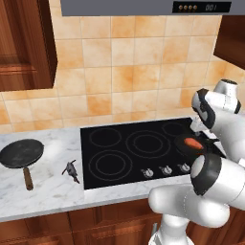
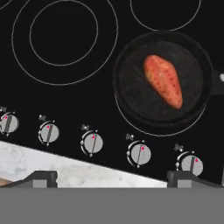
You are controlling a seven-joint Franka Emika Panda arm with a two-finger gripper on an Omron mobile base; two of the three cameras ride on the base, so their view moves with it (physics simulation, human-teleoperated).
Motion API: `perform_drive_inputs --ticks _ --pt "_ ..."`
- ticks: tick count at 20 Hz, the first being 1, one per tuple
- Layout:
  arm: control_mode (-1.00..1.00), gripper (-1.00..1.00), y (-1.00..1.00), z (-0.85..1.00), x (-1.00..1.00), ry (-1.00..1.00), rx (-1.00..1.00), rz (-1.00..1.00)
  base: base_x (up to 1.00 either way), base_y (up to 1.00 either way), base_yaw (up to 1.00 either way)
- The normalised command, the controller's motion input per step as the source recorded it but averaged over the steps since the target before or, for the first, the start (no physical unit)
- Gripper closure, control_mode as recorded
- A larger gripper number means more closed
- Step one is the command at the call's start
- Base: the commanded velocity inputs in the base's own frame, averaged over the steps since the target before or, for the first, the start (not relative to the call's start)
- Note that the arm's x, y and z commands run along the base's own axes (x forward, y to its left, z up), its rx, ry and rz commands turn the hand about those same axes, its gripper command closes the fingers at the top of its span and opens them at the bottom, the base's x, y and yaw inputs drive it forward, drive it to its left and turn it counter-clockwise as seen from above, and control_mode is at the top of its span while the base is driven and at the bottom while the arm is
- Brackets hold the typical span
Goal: Place both pans onto different burners. Then place the sweet potato and the fish on different pans.
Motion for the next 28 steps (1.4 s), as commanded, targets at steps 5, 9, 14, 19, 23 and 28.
perform_drive_inputs --ticks 5,9,14,19,23,28 --pt "-1.00 -1.00 0.28 0.33 -0.16 0.00 -0.01 -0.15 0.00 0.00 0.00" --pt "-1.00 -1.00 0.35 0.11 0.00 0.00 -0.03 -0.13 0.00 0.00 0.00" --pt "-1.00 -1.00 0.37 0.03 0.00 0.00 -0.05 -0.09 0.00 0.00 0.00" --pt "-1.00 -1.00 0.11 0.07 0.00 0.00 0.00 -0.04 0.00 0.00 0.00" --pt "-1.00 -1.00 0.25 0.00 0.00 0.00 0.00 -0.04 0.00 0.00 0.00" --pt "1.00 -1.00 0.18 0.00 0.05 0.00 0.00 -0.07 0.00 0.03 -0.02"
